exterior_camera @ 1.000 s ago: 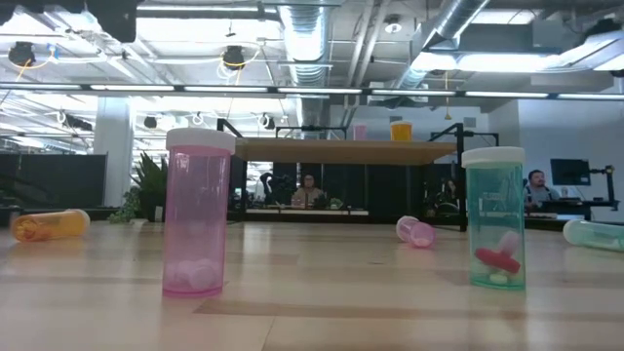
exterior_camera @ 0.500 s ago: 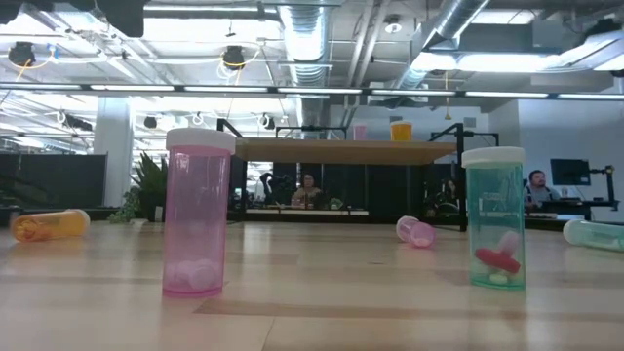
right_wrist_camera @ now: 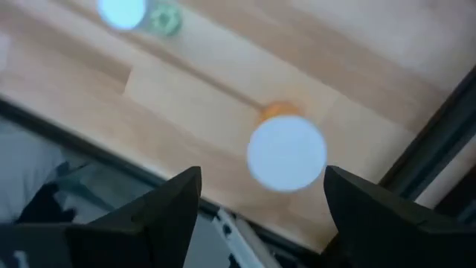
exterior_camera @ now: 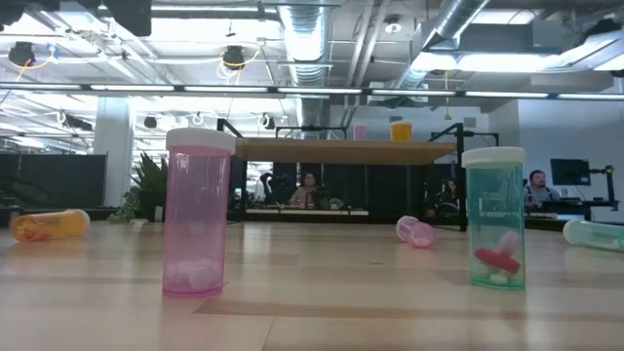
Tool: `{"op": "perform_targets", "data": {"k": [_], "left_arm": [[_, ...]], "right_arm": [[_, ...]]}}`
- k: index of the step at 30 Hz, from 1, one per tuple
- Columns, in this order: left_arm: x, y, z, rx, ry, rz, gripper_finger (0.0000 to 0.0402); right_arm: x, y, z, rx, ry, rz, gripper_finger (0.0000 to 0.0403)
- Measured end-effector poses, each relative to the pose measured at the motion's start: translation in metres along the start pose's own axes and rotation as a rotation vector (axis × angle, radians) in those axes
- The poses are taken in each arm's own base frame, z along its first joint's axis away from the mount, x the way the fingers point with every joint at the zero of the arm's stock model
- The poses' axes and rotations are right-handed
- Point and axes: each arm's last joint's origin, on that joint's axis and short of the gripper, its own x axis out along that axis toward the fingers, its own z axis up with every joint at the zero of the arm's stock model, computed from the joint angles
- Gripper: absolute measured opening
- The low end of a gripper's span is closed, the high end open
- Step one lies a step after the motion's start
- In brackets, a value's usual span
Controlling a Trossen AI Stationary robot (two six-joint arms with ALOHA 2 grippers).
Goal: Pick and place medicine bottles onto shelf by color
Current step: Put the large orange pill bottle on the shelf aligned with the other large orange pill bottle
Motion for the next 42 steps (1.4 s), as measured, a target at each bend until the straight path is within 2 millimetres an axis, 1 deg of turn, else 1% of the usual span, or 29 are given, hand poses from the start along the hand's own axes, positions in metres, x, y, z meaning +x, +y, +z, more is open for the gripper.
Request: {"op": "perform_targets", "data": {"k": [3,7,9,21,42], "left_arm": [[0.0,0.0,0.001,-0.004,-0.006,0.002,0.0129],[0.0,0.0,0.0,-0.004,-0.005,0.002,0.0129],[0.0,0.0,0.0,-0.004,-0.005,0.002,0.0129],[0.0,0.0,0.0,-0.002,-0.004,0.004,0.0129],[0.0,0.0,0.0,-0.003,-0.005,0.004,0.0129]], "right_arm": [[0.007,-0.001,0.003,0.019,-0.006,-0.007,0.0303],[0.022,-0.002,0.002,0.025,0.022,0.025,0.0303],[0.027,-0.003,0.001,0.029,0.031,0.033,0.0303],[0.03,-0.009,0.004,0.032,0.033,-0.036,0.0303],[0.03,-0.006,0.005,0.03,0.039,-0.025,0.0302]]}}
